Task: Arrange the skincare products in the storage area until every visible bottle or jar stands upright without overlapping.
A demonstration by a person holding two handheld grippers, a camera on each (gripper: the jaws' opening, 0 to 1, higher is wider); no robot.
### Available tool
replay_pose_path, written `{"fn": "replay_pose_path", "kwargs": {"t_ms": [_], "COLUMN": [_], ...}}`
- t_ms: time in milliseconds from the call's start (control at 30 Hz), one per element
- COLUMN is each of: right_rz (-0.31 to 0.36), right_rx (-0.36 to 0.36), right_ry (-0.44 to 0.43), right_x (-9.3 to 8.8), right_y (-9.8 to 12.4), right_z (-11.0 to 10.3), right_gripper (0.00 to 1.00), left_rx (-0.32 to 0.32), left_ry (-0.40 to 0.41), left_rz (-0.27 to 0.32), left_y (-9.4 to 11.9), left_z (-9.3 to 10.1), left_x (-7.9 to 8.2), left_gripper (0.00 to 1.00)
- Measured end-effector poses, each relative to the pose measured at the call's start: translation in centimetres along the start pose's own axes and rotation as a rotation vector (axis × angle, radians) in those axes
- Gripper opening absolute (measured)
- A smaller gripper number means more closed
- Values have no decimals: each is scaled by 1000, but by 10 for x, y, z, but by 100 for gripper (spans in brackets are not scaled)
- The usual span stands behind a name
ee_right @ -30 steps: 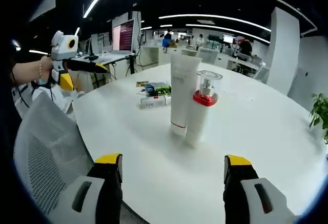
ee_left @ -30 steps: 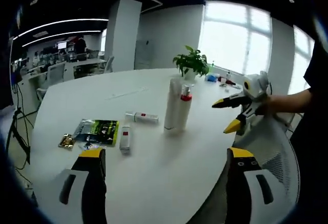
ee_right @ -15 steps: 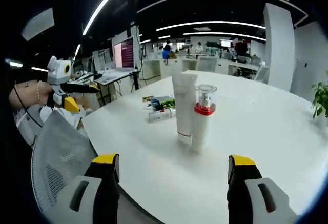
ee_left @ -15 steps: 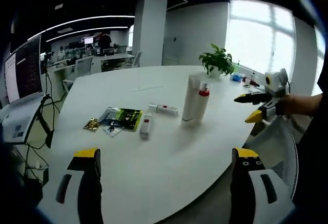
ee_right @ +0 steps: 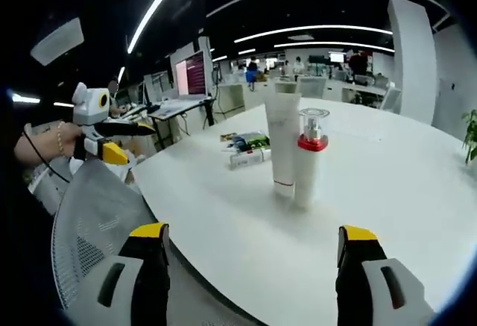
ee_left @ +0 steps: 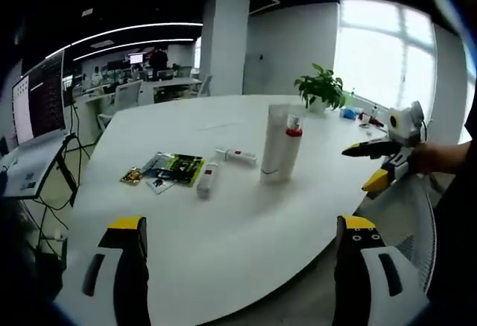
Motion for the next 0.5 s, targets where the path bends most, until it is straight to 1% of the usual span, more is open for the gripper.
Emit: {"fn": "replay_pose_path", "kwargs": {"t_ms": [200,267,333,400,467,500], "right_rz": [-10,-17,-23,-23,-22,-24], "right_rx": [28,30,27,19,9,0], "right_ry": [0,-10,-19,-20,-37,-50], "right_x": [-3,-6,-7,-7,-7,-8], "right_y": [-4,-6,-7,-7,-7,-8], "right_z": [-4,-3,-2,-1,2,6], "right_gripper": [99,98,97,98,98,98], "left_rx": [13,12,-15,-21,-23,-22], "left_ry": [29,39,33,17,3,-3], "left_rz": [27,39,38,37,24,11], "left_y": [-4,-6,-8,-11,-16,-20], "left_z": [-2,-2,1,-1,-4,-7], "left_x": [6,9,12,14,15,16], "left_gripper": [93,96,97,96,96,96]}}
Point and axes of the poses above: the point that each gripper's makers call its tool centre point, and the gripper's own axes: y roughly backward along the fingers, z roughly to its right, x roughly out of its top, the point moved 3 cm from there along y, roughly backward along the fingers, and after that the axes turned 7 degrees about y, right-handed, at the moved point
